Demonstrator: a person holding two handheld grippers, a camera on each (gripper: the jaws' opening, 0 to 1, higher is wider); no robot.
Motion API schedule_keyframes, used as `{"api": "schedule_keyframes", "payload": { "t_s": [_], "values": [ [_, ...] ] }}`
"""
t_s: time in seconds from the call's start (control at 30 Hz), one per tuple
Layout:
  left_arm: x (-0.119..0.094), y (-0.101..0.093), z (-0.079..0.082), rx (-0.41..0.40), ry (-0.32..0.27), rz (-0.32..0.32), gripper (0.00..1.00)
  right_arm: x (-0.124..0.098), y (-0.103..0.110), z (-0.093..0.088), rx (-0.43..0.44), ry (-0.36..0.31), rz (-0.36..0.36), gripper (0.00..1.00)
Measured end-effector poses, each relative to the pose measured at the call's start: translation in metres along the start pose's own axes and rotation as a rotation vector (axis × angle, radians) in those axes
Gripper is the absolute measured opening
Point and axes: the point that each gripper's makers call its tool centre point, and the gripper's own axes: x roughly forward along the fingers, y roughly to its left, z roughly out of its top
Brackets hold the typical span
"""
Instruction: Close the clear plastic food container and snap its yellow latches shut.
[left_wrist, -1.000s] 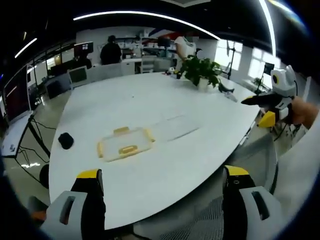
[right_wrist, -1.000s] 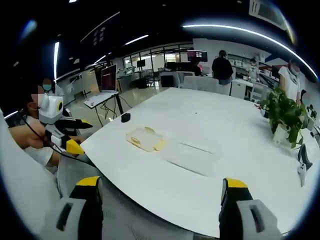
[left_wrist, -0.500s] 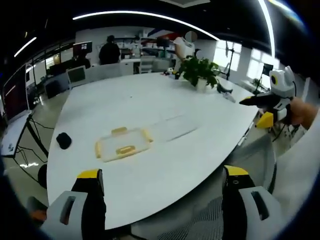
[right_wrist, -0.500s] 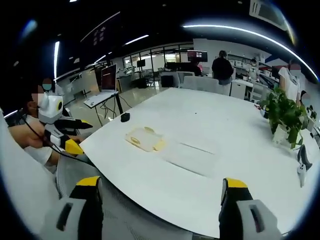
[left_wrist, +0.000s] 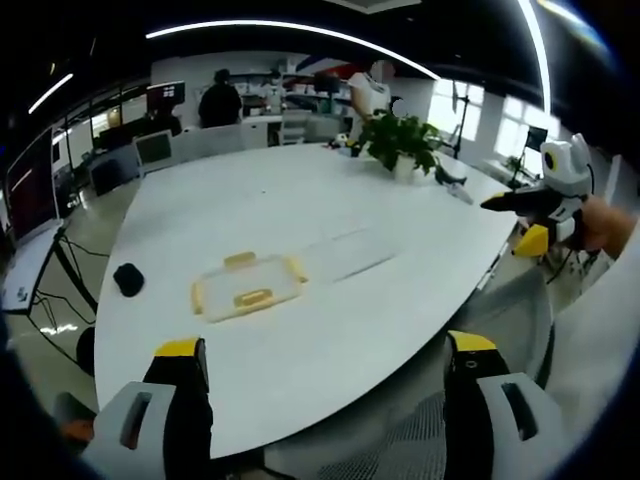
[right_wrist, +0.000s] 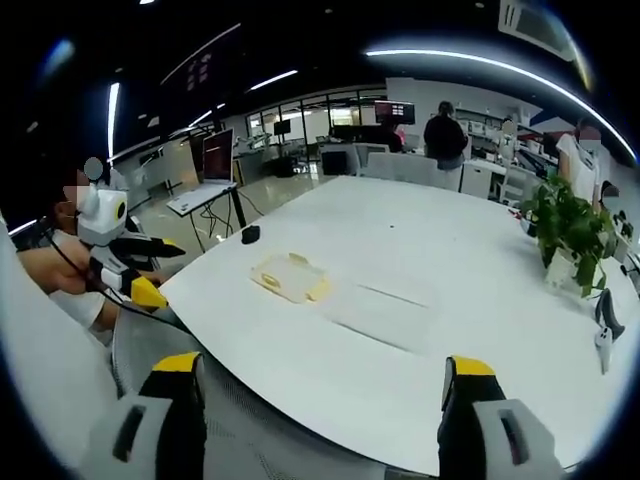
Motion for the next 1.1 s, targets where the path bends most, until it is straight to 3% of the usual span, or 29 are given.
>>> {"api": "schedule_keyframes", "payload": {
  "t_s": [0.3,1.1],
  "values": [
    [-0.001,0.000,-0.001,0.003,0.003,-0.012,0.91,0.001,0.002,0.004,-0.033,-0.022,0.008,0.96],
    [-0.003,0.013,-0.001,0.023,0.009,-0.019,0.93,0.014,0.013,0.015,-0.065,-0.016,0.034,0.94]
  ]
}}
